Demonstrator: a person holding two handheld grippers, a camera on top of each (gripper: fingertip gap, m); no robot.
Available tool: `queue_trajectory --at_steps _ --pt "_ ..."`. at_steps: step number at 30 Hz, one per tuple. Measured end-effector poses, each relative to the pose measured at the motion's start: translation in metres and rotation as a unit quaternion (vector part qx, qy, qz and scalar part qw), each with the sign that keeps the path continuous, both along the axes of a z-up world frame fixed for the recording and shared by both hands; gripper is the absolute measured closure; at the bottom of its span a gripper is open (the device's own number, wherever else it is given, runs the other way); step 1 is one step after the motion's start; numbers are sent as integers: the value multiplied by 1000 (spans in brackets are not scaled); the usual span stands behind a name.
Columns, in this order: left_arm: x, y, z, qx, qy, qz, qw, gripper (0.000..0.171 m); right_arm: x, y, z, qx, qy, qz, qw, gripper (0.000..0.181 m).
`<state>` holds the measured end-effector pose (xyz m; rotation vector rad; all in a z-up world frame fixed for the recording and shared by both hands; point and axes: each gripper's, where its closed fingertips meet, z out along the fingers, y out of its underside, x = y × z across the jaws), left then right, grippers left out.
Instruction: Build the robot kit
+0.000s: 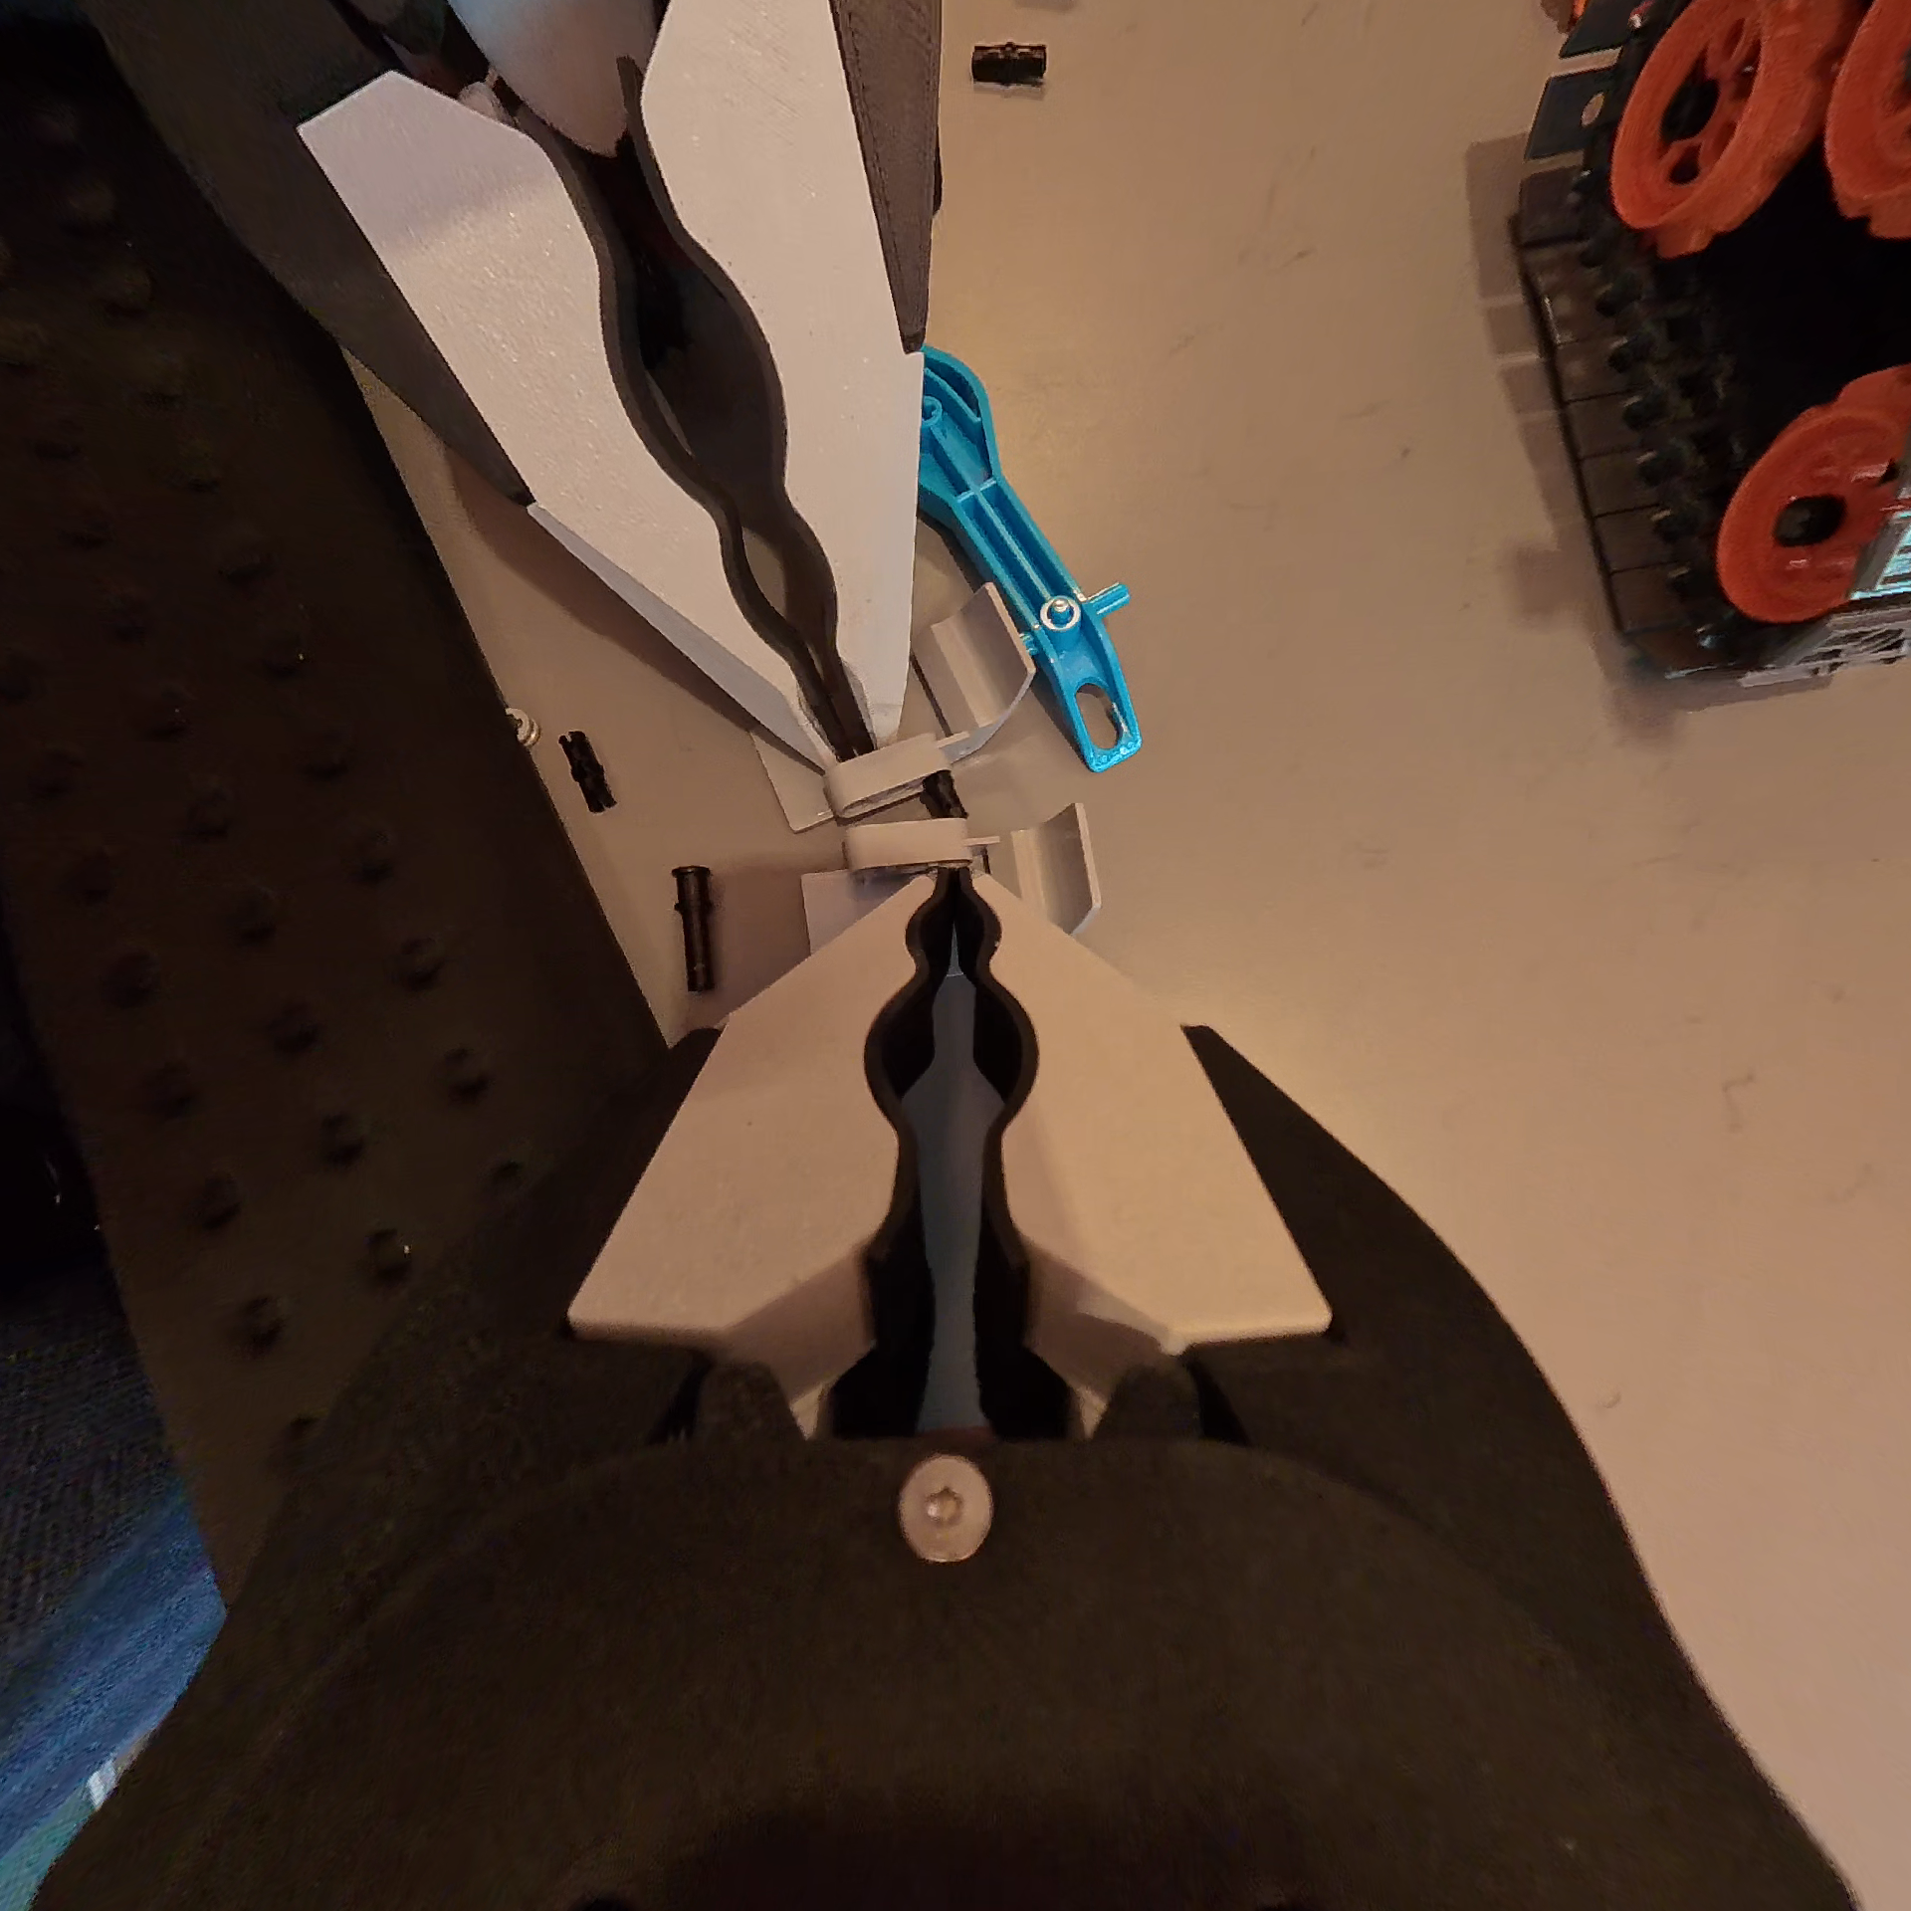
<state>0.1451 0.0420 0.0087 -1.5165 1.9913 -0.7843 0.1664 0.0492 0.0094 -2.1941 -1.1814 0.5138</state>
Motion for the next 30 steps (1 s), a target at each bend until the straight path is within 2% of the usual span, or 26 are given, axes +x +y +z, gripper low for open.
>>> queue_trajectory --at_steps 17,30 --pt "4 -4 0 -17 -1 -31 999 171 1 7 0 13 15 75 997 181" --pt "8 -9 -1 -29 3 -72 997 171 3 4 0 -2 12 212 977 181"
